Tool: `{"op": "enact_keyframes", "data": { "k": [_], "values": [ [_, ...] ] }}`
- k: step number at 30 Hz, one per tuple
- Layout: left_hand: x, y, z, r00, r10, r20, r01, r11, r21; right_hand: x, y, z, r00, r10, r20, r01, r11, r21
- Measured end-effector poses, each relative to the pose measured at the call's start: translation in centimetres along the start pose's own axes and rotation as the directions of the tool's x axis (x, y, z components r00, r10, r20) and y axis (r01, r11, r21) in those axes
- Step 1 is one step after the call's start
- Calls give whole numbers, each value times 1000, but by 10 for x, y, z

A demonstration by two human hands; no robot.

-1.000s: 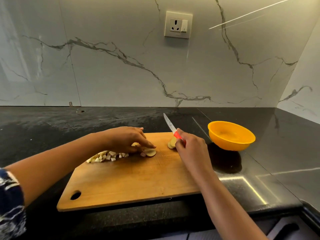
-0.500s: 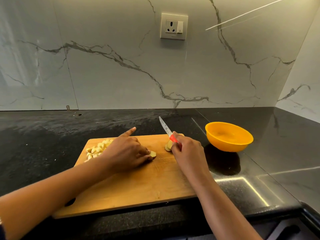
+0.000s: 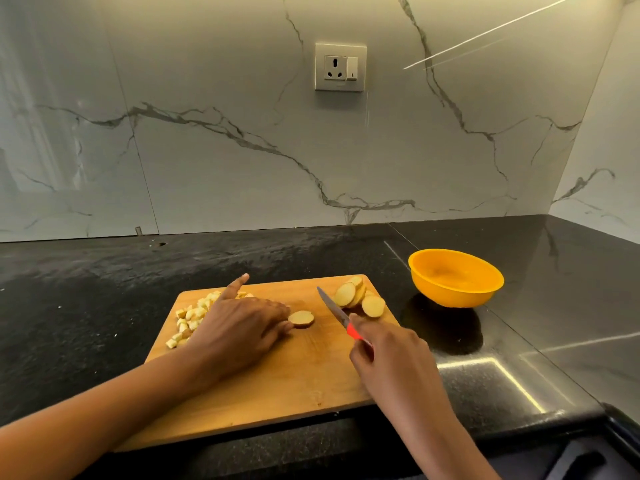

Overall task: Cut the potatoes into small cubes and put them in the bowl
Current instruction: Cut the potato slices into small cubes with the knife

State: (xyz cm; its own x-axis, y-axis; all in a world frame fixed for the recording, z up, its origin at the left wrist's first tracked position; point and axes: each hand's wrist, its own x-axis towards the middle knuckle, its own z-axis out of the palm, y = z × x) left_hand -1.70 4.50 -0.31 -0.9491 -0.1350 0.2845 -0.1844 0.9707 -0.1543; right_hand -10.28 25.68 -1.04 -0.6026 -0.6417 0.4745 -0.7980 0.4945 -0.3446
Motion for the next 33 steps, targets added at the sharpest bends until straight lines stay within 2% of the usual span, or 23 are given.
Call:
{"op": "enact_keyframes", "data": {
  "k": [8,20,28,33],
  "values": [
    [-10,-6,1,993,96,74,-88,992,-95,-9,-11,-1,996,-32,82,33,999,-4],
    [-13,-10,3,979,187,79,-170,969,-177,-3,-7,-5,1000,-10,26,11,999,-41],
    [-11,-19,1,927,312,208,-254,931,-261,-9,-15,-6,997,-28,78,29,1000,-11],
    [-8,-22,1,915,310,259,-214,915,-341,-9,-18,-6,996,-51,73,52,999,-8]
  ]
}}
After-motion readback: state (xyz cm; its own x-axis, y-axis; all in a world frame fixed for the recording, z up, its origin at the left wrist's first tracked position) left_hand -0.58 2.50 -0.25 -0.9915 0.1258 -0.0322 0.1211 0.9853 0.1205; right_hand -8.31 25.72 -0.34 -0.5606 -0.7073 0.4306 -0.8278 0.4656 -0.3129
